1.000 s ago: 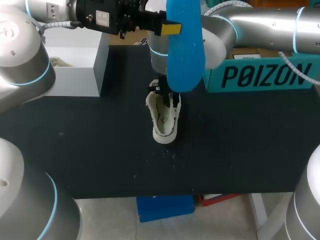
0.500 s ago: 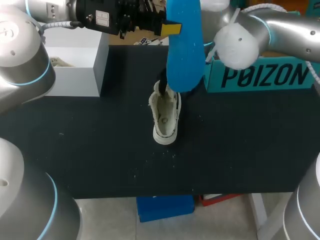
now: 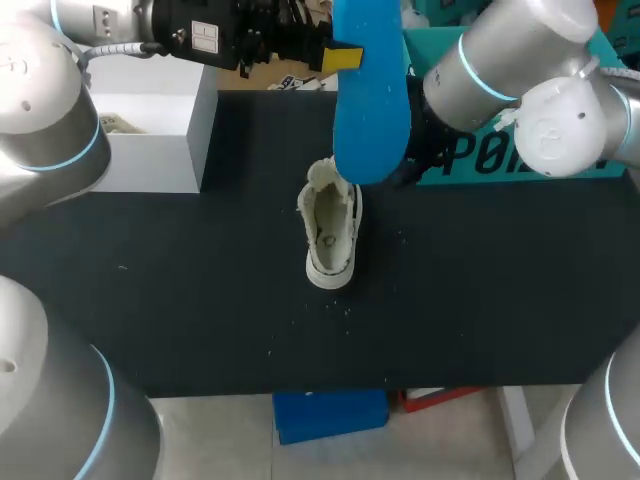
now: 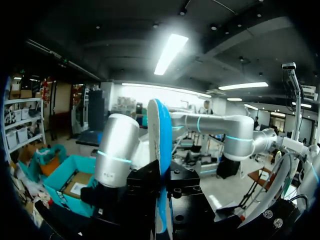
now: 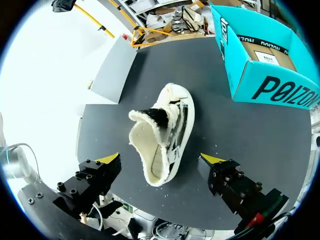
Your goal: Take the shoe out of the shoebox, open the shoe tongue, remove and reinsert the insole, then place the shoe into the shoebox
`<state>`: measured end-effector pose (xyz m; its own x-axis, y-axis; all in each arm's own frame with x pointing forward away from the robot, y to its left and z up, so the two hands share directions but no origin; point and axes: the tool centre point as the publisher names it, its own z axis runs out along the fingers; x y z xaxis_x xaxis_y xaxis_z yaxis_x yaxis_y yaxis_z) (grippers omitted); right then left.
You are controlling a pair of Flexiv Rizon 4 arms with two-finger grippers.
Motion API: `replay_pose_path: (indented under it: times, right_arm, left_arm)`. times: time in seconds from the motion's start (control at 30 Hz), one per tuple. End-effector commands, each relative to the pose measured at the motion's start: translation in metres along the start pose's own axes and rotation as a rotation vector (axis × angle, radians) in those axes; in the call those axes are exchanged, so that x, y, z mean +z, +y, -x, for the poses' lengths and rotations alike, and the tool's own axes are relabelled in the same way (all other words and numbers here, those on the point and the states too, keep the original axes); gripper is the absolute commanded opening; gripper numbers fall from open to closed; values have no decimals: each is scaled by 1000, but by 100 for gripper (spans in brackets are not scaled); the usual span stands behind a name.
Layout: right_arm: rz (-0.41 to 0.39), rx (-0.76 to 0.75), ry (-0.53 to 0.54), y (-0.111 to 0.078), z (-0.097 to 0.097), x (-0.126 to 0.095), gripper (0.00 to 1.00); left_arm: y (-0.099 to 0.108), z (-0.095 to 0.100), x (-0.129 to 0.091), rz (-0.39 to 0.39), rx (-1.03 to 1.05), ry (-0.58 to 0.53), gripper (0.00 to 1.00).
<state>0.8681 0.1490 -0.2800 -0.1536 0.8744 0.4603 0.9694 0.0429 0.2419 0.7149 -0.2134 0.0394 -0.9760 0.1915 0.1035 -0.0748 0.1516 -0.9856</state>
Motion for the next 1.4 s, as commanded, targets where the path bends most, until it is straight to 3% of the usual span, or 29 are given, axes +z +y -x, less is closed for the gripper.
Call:
replay_pose_path:
  times: [0.03,0.2,0.37,0.5,0.93,1.1,1.27,1.4]
  right_arm:
    - [16,-1,247,-5,6,1,100]
    - [16,-1,247,-5,6,1,100]
    - [16,40,506,-6,7,-4,100]
    - [35,42,594,-6,4,-8,100]
    - [85,56,724,-6,5,-17,100]
    - [85,56,724,-6,5,-17,100]
    - [85,56,724,-6,5,-17,100]
    - [85,56,724,-6,5,-17,100]
  left_arm:
    - [1,0,2,-2,1,-4,0]
    - [1,0,2,-2,1,-4,0]
    - [1,0,2,-2,1,-4,0]
    - [1,0,2,-2,1,-4,0]
    - [1,0,2,-2,1,-4,0]
    - [10,-30,21,172,427,-47,0]
    - [34,-55,34,171,566,-96,0]
    - [50,-62,41,170,581,-118,0]
